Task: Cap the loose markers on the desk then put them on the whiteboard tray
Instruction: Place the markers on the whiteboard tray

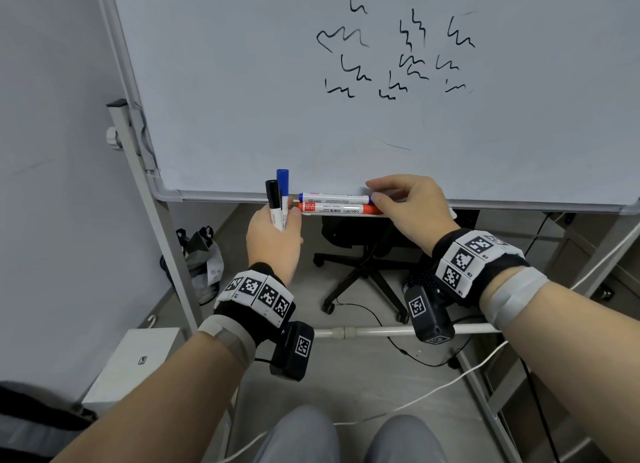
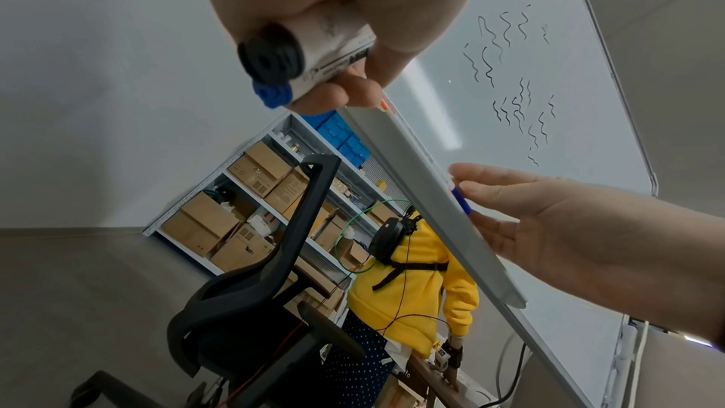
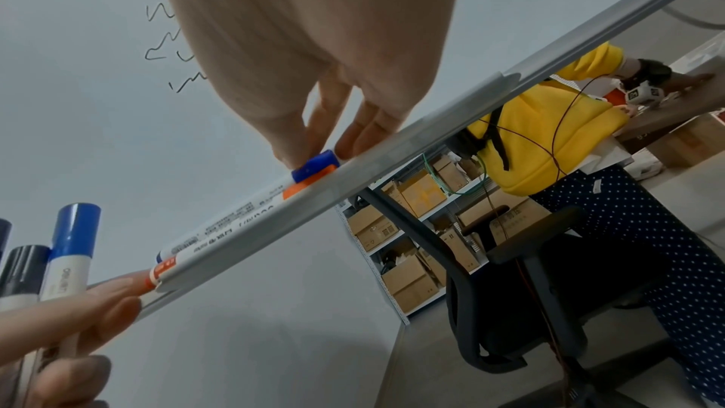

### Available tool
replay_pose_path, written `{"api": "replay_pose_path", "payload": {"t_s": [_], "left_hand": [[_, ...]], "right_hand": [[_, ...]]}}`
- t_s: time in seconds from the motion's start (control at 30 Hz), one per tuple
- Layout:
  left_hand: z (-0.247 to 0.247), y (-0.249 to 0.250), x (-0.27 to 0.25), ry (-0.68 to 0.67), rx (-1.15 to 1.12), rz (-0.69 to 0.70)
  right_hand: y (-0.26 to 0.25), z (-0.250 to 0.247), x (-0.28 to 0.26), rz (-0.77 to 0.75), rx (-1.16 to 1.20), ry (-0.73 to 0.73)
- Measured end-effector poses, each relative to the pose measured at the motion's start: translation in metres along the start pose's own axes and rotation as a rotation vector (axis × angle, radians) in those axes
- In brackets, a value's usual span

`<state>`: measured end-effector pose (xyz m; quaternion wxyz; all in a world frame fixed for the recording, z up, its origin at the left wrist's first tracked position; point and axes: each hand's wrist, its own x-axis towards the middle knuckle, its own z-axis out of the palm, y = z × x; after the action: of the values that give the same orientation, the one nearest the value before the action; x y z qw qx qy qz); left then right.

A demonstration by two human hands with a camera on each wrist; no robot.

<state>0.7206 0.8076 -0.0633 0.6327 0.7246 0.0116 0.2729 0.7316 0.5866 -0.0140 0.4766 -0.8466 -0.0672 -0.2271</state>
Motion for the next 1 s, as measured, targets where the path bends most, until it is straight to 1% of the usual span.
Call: {"api": "replay_pose_path", "payload": {"t_s": [0.1, 0.17, 0.2, 0.27, 0.33, 0.37, 0.43, 0.53, 0.67, 0.73, 0.8, 0.9, 0.93, 1.0], "left_hand": [[-0.003, 0.010, -0.003, 0.010, -0.046, -0.003], [-0.004, 0.020, -0.008, -0.060, -0.068, 0.021], [-0.004, 0.025, -0.012, -0.133, -0.102, 0.044], [-0.003, 0.036, -0.020, -0.330, -0.171, 0.069], [0.000, 0.045, -0.028, -0.513, -0.200, 0.037], [0.003, 0.049, -0.031, -0.580, -0.199, 0.014], [0.009, 0.053, -0.035, -0.659, -0.173, -0.013], [0.016, 0.056, -0.039, -0.662, -0.143, -0.006], [0.027, 0.055, -0.040, -0.536, -0.186, -0.046], [0.033, 0.055, -0.038, -0.461, -0.182, -0.037], [0.040, 0.055, -0.038, -0.430, -0.188, -0.014], [0.051, 0.057, -0.040, -0.444, -0.205, 0.022], [0.054, 0.058, -0.041, -0.438, -0.202, 0.020], [0.058, 0.057, -0.043, -0.439, -0.207, -0.006]], "right_hand": [[-0.009, -0.008, -0.004, -0.029, 0.022, 0.071], [-0.019, -0.011, -0.007, -0.068, 0.081, 0.062], [-0.025, -0.012, -0.009, -0.084, 0.125, 0.036], [-0.037, -0.014, -0.012, -0.088, 0.233, -0.058], [-0.045, -0.016, -0.015, -0.066, 0.310, -0.175], [-0.047, -0.018, -0.015, -0.062, 0.324, -0.227], [-0.047, -0.025, -0.017, -0.075, 0.295, -0.284], [-0.041, -0.037, -0.019, -0.053, 0.299, -0.249], [-0.033, -0.057, -0.022, 0.047, 0.475, -0.062], [-0.027, -0.068, -0.023, 0.053, 0.456, -0.015], [-0.022, -0.078, -0.025, 0.010, 0.286, -0.059], [-0.017, -0.088, -0.030, -0.095, -0.098, -0.192], [-0.014, -0.089, -0.030, -0.119, -0.174, -0.219], [-0.007, -0.091, -0.028, -0.134, -0.244, -0.225]]}}
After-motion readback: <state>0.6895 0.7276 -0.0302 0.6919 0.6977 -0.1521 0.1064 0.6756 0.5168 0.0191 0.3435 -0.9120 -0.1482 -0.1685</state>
